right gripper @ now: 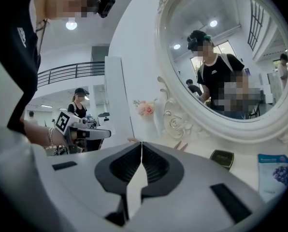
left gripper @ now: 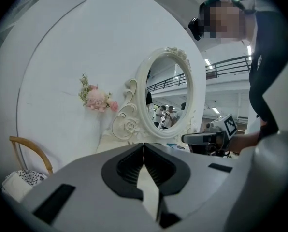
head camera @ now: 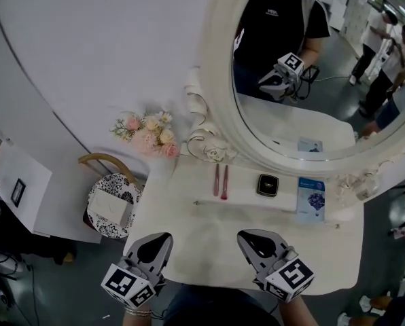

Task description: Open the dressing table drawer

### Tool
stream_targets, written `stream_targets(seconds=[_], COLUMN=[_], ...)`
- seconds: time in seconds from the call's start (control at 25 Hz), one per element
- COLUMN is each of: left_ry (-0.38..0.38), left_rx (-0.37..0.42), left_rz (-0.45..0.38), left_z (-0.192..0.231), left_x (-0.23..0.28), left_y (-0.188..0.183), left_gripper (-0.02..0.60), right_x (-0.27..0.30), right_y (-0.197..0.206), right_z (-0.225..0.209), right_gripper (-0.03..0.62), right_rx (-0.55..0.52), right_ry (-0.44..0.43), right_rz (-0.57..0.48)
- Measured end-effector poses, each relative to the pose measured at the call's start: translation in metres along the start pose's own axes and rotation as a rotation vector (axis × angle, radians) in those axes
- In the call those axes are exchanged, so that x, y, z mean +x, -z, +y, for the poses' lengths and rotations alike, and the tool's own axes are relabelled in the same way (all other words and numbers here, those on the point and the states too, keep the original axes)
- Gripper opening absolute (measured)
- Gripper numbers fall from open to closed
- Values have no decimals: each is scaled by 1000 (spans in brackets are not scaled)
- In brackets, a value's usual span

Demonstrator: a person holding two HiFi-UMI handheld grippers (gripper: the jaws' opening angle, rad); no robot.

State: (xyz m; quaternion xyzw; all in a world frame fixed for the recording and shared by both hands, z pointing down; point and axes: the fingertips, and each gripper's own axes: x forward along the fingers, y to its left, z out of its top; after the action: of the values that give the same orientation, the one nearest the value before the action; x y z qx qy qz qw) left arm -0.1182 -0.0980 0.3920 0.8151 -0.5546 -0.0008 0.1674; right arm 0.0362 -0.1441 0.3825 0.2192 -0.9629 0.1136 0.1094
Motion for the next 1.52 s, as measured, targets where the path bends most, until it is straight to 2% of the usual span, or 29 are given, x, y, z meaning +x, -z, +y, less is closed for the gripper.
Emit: stream_targets(seconds=[0.32, 0.6, 0.8, 1.04, 1.36, 1.48, 1.52], left_ry=[119, 167, 204, 221, 264, 284, 289], left_rx=[22, 52, 48, 57, 40, 36, 32], left_rz=[56, 117, 128, 203, 246, 260, 264], left_z=[11, 32, 51, 75, 97, 102, 104], left_x=[17, 24, 25, 36, 50, 57, 59], left_y=[-6, 5, 14, 38, 57, 64, 66], left_gripper=[18, 18, 18, 18, 18, 18, 18], right_x=[25, 47, 66, 82, 111, 121, 125], right_y=[14, 24, 32, 49, 64, 72, 75], right_z=[21, 35, 39, 29, 22, 22, 22], right_gripper=[20, 20, 20, 21, 26, 125, 126], right_rx=[64, 112, 118, 162, 207, 227, 230], right_ry=[17, 14, 32, 132, 175, 173, 175], right_rz=[40, 57, 100, 138, 157, 175, 182])
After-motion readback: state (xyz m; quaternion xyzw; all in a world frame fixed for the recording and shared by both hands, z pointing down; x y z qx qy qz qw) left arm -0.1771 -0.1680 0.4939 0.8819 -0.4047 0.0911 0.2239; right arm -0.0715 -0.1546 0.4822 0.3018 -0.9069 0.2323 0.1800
